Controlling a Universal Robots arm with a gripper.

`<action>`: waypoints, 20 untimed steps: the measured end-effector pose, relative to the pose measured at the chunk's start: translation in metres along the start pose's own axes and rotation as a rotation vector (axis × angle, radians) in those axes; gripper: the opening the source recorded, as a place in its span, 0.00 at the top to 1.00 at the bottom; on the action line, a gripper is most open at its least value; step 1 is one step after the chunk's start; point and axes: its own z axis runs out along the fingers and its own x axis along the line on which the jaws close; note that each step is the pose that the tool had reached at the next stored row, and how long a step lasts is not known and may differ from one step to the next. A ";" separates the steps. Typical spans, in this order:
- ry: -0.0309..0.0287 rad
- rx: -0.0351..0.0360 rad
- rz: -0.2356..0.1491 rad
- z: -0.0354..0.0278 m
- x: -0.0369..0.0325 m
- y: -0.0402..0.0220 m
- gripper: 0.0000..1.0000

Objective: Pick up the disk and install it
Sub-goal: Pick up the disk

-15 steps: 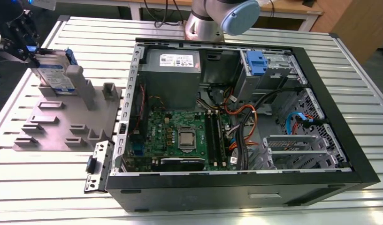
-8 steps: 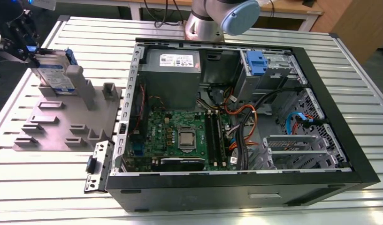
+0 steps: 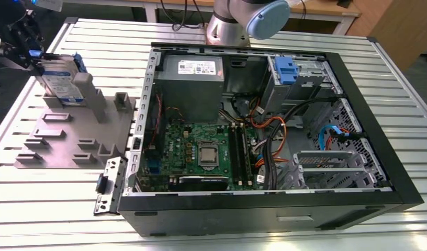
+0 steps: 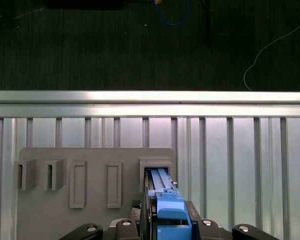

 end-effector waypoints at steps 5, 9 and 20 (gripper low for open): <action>0.0001 -0.0001 0.000 0.0001 0.0000 0.0000 0.63; 0.0000 0.0000 0.000 0.0002 0.0000 0.0000 0.63; 0.0001 -0.0001 0.000 -0.0069 -0.0006 0.0002 0.63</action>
